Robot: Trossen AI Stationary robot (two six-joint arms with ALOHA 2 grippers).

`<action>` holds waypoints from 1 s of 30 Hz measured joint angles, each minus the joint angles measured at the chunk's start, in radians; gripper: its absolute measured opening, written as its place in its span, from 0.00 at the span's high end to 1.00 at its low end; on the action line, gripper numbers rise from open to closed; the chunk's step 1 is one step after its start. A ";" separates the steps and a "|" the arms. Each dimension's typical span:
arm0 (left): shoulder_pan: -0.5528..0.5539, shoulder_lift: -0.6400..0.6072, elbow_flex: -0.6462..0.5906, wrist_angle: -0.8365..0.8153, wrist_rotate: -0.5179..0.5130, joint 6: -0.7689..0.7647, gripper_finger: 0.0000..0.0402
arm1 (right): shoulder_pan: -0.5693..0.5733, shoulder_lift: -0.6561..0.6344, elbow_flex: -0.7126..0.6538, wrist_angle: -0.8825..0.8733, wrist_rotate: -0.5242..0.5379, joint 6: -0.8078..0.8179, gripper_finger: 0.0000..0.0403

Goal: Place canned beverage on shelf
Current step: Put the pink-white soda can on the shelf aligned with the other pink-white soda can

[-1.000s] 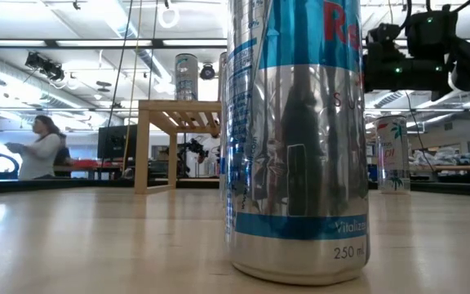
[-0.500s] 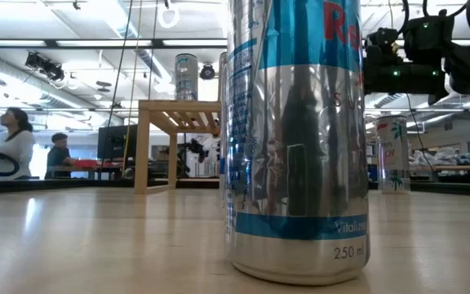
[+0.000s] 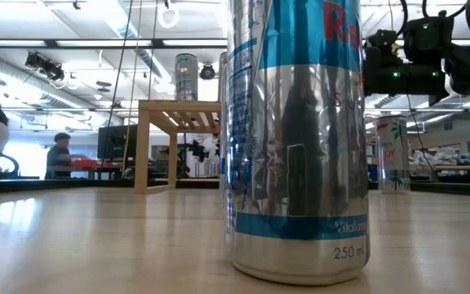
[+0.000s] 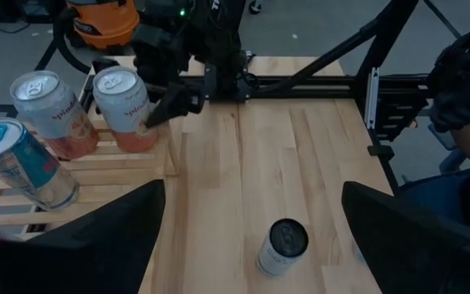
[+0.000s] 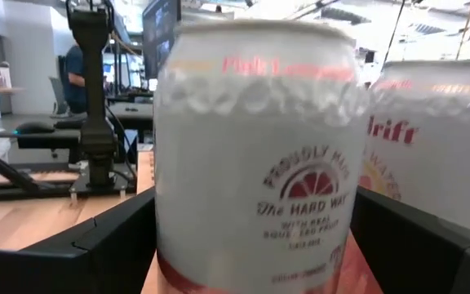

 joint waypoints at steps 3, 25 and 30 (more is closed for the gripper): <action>0.000 0.000 0.000 -0.002 0.000 0.000 0.07 | 0.000 -0.001 0.000 0.014 0.001 0.006 0.04; 0.000 0.000 0.000 -0.002 0.000 -0.001 0.07 | -0.010 -0.087 0.000 0.006 0.023 0.066 0.03; 0.000 0.000 0.000 -0.002 0.000 -0.001 0.07 | 0.006 -0.087 0.000 0.000 0.030 0.102 0.06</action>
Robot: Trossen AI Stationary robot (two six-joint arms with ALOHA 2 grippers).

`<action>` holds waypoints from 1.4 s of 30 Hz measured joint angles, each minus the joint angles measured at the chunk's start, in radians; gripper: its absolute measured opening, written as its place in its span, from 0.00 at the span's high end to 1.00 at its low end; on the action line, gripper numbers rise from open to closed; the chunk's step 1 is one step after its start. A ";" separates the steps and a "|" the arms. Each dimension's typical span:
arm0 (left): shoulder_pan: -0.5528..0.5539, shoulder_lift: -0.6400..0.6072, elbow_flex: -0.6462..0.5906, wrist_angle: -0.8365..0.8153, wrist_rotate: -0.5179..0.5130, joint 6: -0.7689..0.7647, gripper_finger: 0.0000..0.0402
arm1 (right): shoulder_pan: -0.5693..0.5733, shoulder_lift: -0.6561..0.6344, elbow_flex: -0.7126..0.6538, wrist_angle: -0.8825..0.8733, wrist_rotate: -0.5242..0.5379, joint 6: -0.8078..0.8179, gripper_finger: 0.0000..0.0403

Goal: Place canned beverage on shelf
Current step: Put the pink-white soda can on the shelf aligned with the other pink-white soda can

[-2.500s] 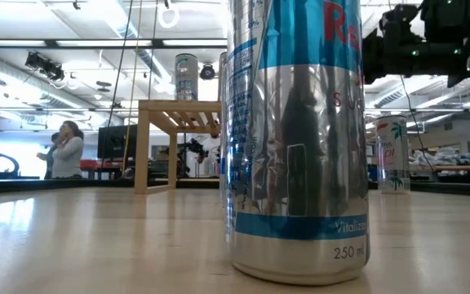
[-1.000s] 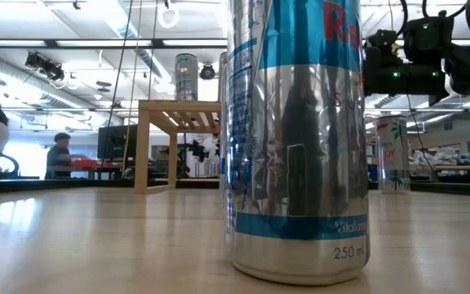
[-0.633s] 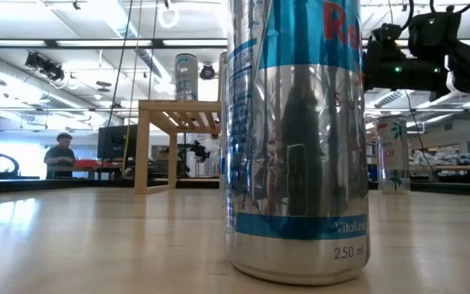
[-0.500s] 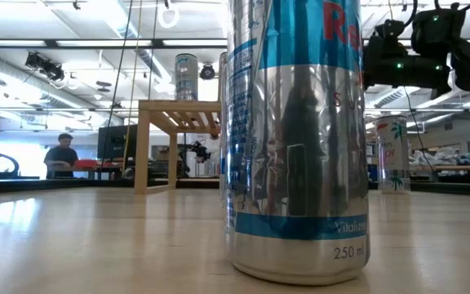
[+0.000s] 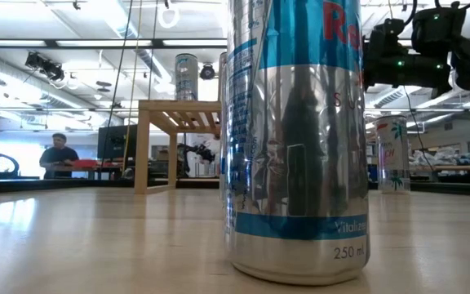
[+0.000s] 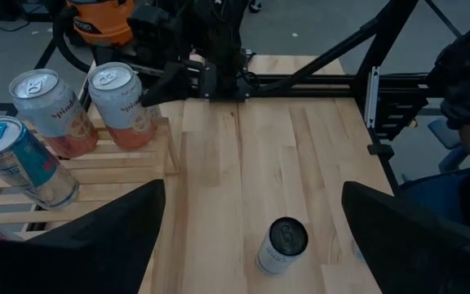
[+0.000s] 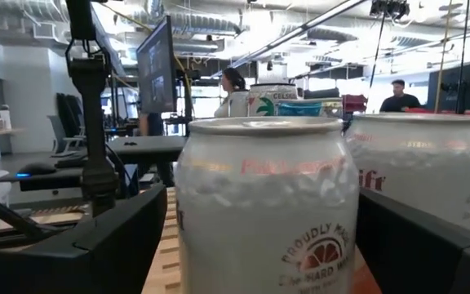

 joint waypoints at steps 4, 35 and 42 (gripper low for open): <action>0.000 0.000 0.000 0.000 0.000 0.000 0.07 | 0.006 0.000 0.000 -0.025 0.001 0.006 0.14; 0.000 0.000 0.000 -0.027 0.000 0.000 0.07 | -0.124 0.034 0.116 -0.178 -0.312 -0.031 0.24; 0.000 0.000 0.000 -0.027 0.000 0.000 0.07 | -0.128 0.053 0.117 -0.172 -0.346 -0.040 0.21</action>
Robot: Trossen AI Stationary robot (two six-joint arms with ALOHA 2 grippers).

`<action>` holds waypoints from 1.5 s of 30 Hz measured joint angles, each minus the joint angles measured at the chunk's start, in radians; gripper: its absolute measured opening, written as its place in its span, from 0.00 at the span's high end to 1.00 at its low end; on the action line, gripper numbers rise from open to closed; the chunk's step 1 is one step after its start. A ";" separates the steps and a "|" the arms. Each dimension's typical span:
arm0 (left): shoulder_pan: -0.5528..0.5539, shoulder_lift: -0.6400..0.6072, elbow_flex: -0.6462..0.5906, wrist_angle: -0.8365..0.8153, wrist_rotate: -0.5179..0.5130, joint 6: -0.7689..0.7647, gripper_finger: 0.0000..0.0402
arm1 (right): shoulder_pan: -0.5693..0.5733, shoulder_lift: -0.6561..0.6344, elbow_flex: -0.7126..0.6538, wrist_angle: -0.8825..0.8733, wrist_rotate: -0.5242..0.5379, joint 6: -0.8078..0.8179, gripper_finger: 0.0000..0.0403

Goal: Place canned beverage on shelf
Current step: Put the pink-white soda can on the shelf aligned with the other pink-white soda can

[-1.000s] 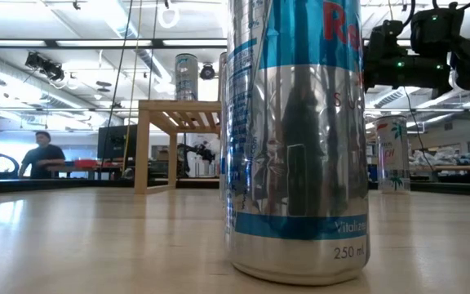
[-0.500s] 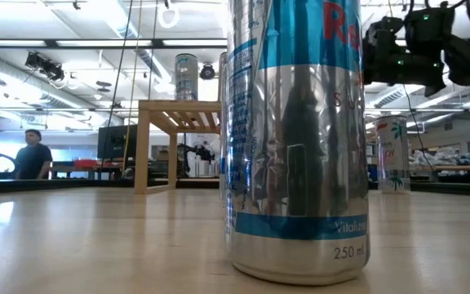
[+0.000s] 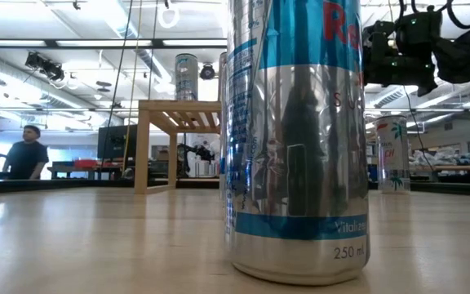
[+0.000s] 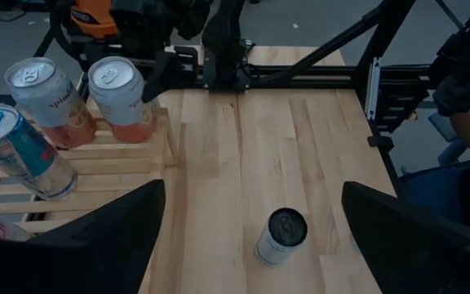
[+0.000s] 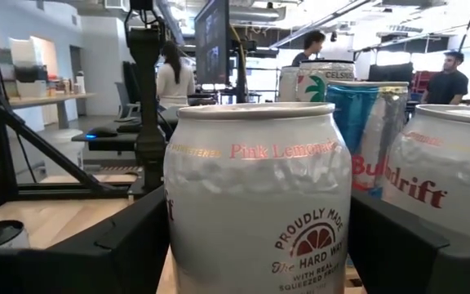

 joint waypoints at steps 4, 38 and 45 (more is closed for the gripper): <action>0.000 0.000 0.000 0.000 0.000 0.000 0.07 | 0.000 0.000 0.000 -0.001 0.000 0.000 0.15; 0.000 0.000 0.000 0.000 0.000 -0.010 0.07 | -0.051 -0.098 -0.003 0.056 -0.091 0.058 0.05; 0.000 0.000 0.000 0.001 0.000 -0.036 0.07 | -0.051 -0.145 -0.003 0.056 -0.141 0.218 0.04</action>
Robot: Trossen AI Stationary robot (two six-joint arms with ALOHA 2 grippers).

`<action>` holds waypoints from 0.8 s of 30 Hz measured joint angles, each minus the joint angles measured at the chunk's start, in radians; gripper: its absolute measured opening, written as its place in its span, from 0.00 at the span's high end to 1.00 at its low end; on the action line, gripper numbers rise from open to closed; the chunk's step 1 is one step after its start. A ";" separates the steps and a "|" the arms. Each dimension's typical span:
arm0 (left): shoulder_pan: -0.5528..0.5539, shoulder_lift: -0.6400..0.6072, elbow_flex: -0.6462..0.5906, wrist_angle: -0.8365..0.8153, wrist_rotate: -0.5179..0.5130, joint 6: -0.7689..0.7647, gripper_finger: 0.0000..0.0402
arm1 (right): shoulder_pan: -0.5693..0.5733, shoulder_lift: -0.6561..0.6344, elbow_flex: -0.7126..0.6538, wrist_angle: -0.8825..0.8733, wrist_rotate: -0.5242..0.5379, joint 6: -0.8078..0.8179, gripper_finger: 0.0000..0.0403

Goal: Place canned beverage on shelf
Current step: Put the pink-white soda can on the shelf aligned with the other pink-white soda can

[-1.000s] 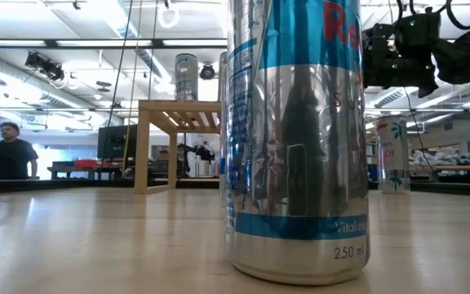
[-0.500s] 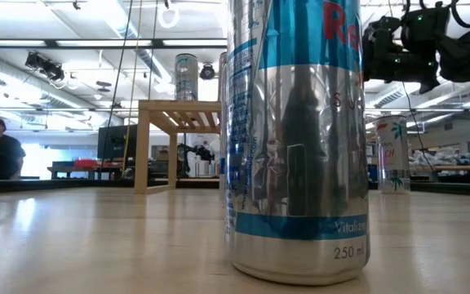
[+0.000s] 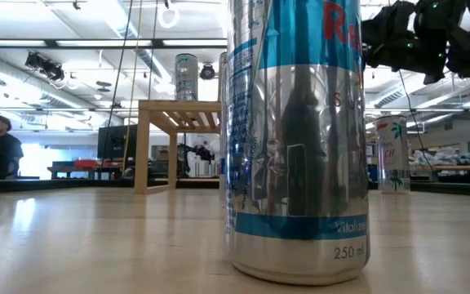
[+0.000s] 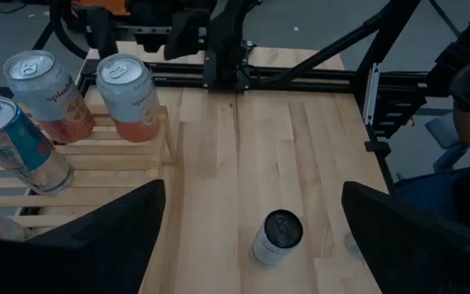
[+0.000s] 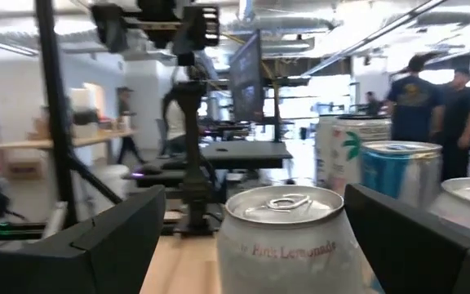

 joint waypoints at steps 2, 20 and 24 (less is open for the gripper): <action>0.000 0.000 0.000 0.001 0.000 0.000 0.07 | 0.000 -0.010 0.000 0.000 -0.037 0.014 0.04; 0.000 0.000 0.000 0.034 0.000 -0.019 0.07 | 0.000 -0.050 0.000 -0.169 0.141 -0.138 0.04; 0.000 0.000 0.000 0.034 0.000 -0.017 0.07 | 0.000 -0.050 0.000 -0.195 0.172 -0.147 0.05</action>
